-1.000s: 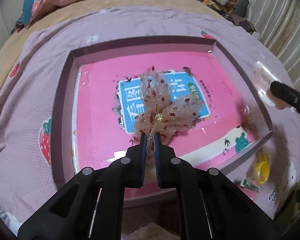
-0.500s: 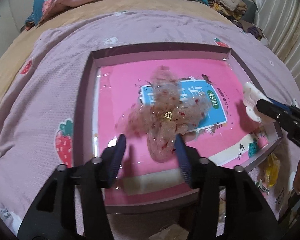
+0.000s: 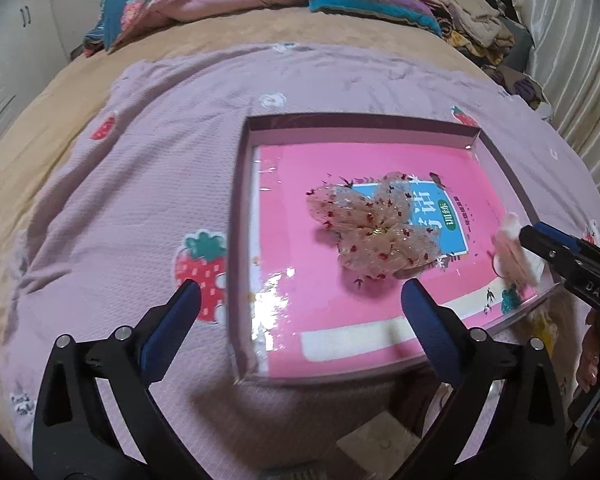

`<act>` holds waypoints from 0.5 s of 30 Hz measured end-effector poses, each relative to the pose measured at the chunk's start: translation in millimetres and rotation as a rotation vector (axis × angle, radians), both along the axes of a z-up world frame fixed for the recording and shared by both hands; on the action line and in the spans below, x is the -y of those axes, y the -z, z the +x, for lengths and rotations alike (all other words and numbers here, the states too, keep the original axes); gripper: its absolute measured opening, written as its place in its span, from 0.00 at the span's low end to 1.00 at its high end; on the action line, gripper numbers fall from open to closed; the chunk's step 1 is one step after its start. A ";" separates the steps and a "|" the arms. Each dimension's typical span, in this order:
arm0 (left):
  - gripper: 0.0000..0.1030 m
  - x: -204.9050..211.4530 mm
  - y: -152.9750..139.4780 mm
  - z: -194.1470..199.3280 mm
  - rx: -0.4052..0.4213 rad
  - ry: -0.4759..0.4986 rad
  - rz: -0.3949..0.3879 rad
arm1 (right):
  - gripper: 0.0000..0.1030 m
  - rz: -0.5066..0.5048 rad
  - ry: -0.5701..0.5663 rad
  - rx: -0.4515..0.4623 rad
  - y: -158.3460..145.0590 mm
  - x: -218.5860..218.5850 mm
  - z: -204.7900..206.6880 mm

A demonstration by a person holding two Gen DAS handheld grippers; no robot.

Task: Organize jewelry
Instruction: 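Open both tools to release the bow and clip in the tray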

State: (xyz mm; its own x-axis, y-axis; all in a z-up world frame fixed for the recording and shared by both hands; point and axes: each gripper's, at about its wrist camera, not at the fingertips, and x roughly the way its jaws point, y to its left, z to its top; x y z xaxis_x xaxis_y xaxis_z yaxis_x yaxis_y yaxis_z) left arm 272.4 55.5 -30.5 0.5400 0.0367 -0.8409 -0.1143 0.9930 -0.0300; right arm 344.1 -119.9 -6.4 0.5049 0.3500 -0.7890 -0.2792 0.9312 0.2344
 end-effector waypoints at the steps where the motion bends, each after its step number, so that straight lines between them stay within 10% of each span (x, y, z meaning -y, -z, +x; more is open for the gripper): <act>1: 0.91 -1.1 -2.9 -2.7 0.004 -0.006 0.000 | 0.51 0.004 0.003 0.003 -3.1 2.0 -3.0; 15: 0.91 1.9 -62.0 -47.7 0.114 -0.026 0.022 | 0.82 0.072 0.029 0.123 -73.9 29.8 -68.4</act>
State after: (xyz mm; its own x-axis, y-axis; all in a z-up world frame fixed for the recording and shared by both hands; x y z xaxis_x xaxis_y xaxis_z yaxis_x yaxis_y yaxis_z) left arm 224.7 53.6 31.5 0.6307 0.0701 -0.7729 -0.1374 0.9903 -0.0223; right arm 275.7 -149.7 67.5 0.6071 0.3871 -0.6940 -0.2828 0.9214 0.2666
